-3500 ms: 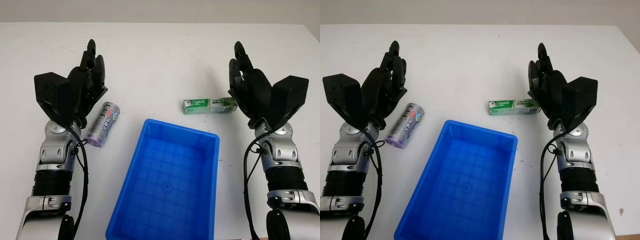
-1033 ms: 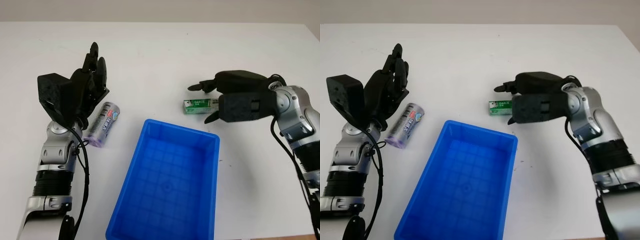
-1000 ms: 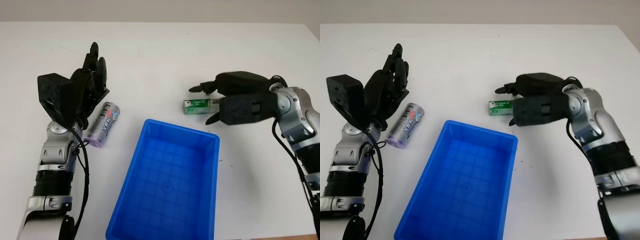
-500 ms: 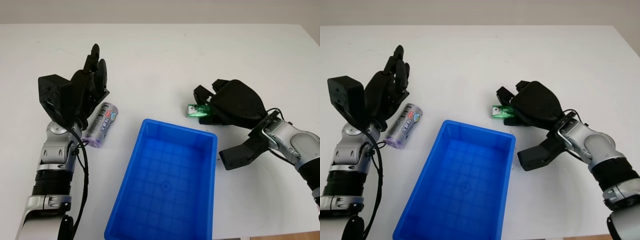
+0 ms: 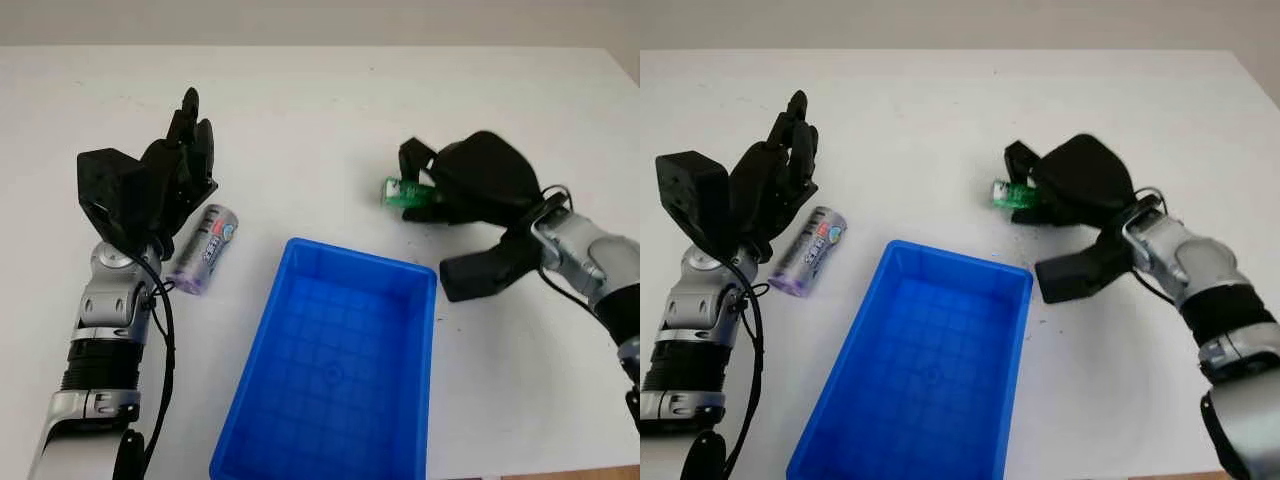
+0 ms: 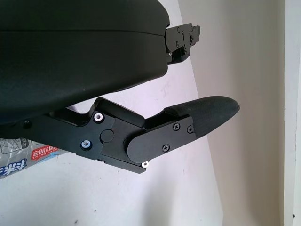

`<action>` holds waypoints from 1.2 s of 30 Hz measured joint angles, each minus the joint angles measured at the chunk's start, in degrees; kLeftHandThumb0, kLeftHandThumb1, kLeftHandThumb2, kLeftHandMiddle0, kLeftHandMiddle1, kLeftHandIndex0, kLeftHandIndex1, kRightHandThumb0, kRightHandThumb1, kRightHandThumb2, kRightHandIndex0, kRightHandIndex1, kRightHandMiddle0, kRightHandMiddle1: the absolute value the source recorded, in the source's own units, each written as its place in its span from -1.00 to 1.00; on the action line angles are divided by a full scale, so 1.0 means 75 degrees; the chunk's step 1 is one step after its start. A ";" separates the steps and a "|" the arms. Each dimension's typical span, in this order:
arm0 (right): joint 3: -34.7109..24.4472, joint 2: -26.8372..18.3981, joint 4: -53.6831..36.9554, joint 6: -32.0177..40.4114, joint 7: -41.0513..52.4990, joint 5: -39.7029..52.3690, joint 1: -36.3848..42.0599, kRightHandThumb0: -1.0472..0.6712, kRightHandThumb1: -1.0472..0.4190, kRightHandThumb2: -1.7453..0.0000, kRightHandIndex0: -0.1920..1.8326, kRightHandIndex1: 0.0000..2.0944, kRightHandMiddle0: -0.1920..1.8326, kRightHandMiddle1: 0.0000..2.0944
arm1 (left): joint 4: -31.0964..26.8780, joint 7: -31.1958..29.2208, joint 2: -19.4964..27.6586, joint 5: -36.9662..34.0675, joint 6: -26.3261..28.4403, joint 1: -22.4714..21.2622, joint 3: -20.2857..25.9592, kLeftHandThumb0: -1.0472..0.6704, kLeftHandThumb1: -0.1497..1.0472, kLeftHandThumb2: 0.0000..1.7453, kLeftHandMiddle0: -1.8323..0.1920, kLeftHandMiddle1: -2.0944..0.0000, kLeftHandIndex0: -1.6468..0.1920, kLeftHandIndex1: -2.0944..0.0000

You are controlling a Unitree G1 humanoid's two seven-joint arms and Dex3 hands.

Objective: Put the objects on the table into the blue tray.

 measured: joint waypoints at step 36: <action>-0.1978 0.0902 -0.8102 0.5682 0.8119 0.8167 0.1625 -0.30 -1.00 0.85 0.19 1.00 -0.13 1.00 | -0.0150 0.0173 -0.0047 -0.0001 0.0155 0.0017 -0.0127 -0.65 1.00 -0.09 1.00 1.00 1.00 1.00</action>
